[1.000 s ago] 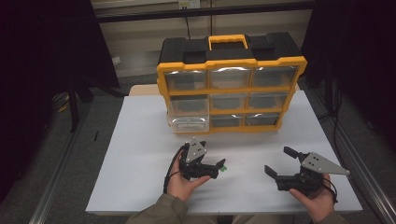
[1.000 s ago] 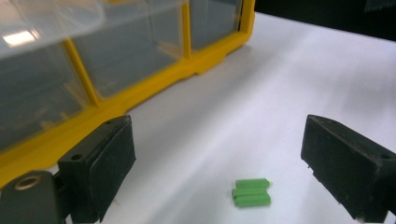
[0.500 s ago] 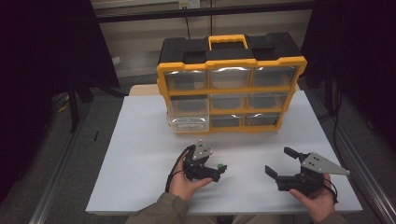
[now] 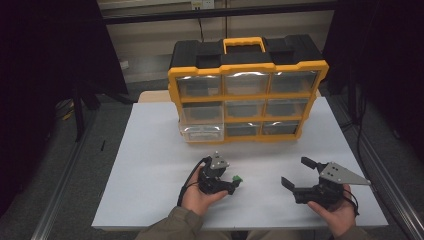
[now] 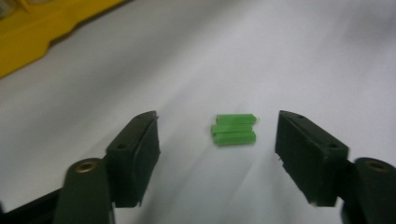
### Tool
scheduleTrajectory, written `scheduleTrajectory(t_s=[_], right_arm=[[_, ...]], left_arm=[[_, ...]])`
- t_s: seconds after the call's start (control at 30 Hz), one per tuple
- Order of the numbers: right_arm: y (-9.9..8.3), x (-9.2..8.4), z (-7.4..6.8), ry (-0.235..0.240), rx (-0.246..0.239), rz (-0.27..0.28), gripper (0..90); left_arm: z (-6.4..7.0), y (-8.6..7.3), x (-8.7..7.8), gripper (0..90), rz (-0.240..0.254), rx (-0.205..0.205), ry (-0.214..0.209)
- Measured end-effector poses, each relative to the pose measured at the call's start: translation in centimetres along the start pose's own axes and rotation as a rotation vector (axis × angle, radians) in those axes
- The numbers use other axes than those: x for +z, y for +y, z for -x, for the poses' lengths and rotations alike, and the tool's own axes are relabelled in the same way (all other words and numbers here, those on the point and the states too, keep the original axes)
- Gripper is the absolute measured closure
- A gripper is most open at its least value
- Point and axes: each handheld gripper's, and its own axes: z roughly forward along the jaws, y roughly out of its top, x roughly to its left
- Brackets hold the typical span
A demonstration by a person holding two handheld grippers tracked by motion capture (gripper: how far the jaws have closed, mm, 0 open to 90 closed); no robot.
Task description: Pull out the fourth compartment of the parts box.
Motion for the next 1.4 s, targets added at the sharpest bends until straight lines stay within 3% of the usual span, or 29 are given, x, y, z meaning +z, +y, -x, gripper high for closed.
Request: scheduleTrajectory(t_s=[0.1, 0.17, 0.2, 0.27, 0.3, 0.37, 0.4, 0.57, 0.6, 0.67, 0.77, 0.8, 1.03, 1.1, 1.23, 1.4], right_arm=[[0.0, 0.0, -0.1, 0.003, 0.003, -0.001, 3.5], [0.1, -0.1, -0.1, -0.003, 0.001, 0.000, 3.5], [0.1, -0.1, -0.1, -0.003, -0.003, -0.001, 3.5], [0.1, -0.1, -0.2, -0.002, -0.003, 0.001, 3.5], [0.2, -0.1, -0.3, -0.004, -0.004, 0.004, 3.5], [0.2, -0.1, -0.3, -0.003, -0.007, 0.004, 3.5], [0.2, -0.1, -0.3, -0.003, 0.000, 0.004, 3.5], [0.1, -0.1, -0.2, -0.003, -0.004, -0.004, 3.5], [0.1, -0.1, -0.2, -0.003, -0.008, -0.003, 3.5], [0.1, -0.1, -0.2, -0.005, -0.006, -0.002, 3.5], [0.1, -0.2, -0.2, -0.007, -0.004, 0.004, 3.5], [0.1, -0.2, -0.2, -0.007, -0.003, 0.003, 3.5], [0.1, -0.2, -0.1, -0.010, -0.007, 0.002, 3.6], [0.1, -0.2, -0.1, -0.013, -0.008, 0.002, 3.6], [0.1, -0.4, -0.2, -0.023, -0.001, -0.001, 3.6], [0.1, -0.5, -0.2, -0.026, 0.000, -0.003, 3.6]], left_arm=[[0.2, 0.3, -0.1, 35.5, -0.031, 0.019, 0.010], [0.4, 0.4, 0.2, 37.9, -0.015, 0.008, 0.001], [0.4, 0.5, 0.1, 38.0, -0.049, 0.021, 0.003], [0.6, 0.7, 0.2, 39.4, -0.064, 0.023, 0.015], [0.7, 0.6, 0.4, 40.5, -0.047, 0.017, 0.016], [0.6, 0.8, 0.4, 43.1, -0.070, 0.022, 0.033], [0.6, 0.8, 0.4, 44.1, -0.071, 0.000, 0.040], [0.6, 0.8, 0.5, 47.4, -0.061, -0.018, 0.035], [0.6, 0.9, 0.4, 48.1, -0.081, -0.009, 0.041], [0.9, 1.0, 0.6, 48.6, -0.075, -0.010, 0.046], [0.9, 1.1, 0.8, 50.7, -0.109, -0.013, 0.017], [1.1, 1.0, 1.2, 51.6, -0.084, -0.016, 0.048], [1.2, 0.9, 1.4, 52.9, -0.091, -0.003, 0.057], [1.3, 0.9, 1.4, 58.9, -0.084, 0.009, 0.070], [1.1, 0.9, 1.2, 65.0, -0.097, 0.010, 0.065], [1.1, 0.9, 1.1, 65.2, -0.102, 0.013, 0.058]])
